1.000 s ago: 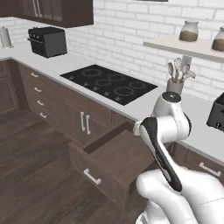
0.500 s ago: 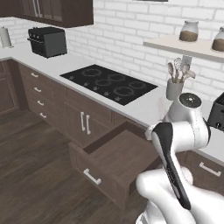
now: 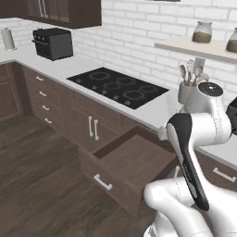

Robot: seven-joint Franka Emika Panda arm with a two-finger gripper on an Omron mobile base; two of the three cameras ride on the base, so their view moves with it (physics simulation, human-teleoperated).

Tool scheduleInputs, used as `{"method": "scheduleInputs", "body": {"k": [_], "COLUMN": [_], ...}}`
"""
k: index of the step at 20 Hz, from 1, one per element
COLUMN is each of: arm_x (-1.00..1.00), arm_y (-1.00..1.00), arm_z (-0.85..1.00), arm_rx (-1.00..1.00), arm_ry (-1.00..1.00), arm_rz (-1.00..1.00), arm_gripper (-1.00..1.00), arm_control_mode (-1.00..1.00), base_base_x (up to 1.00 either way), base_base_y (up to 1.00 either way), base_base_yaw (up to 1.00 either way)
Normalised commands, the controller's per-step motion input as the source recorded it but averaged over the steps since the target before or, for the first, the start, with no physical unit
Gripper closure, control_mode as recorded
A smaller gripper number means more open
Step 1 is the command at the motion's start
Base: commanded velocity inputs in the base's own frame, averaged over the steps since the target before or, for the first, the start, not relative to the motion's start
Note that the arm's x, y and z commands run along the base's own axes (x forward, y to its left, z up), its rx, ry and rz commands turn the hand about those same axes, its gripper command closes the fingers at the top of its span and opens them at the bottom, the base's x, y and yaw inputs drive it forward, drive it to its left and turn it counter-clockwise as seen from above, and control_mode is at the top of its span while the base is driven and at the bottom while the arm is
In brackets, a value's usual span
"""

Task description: Pick up the knife from the drawer and place it on the cutting board. Then place the meat from the plate to the cutting board.

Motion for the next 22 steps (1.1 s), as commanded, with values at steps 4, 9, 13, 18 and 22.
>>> {"method": "scheduleInputs", "body": {"k": [4, 9, 13, 18, 22], "arm_x": [0.0, 0.0, 0.0, 0.0, 0.0], "arm_y": [0.0, 0.0, 0.0, 0.0, 0.0], "arm_z": [0.0, 0.0, 0.0, 0.0, 0.0], "arm_rx": [0.0, 0.0, 0.0, 0.0, 0.0], "arm_ry": [0.0, 0.0, 0.0, 0.0, 0.0], "arm_rz": [0.0, 0.0, 0.0, 0.0, 0.0], "arm_gripper": [1.0, 1.0, 1.0, 1.0, 1.0], "arm_control_mode": [1.0, 1.0, 1.0, 1.0, 1.0], "base_base_x": [-1.0, -0.4, 0.11, 0.05, -0.02], "base_base_y": [0.57, 0.59, 0.26, 0.27, 0.43], "base_base_yaw": [0.01, 0.23, 0.51, 0.61, 0.69]}}
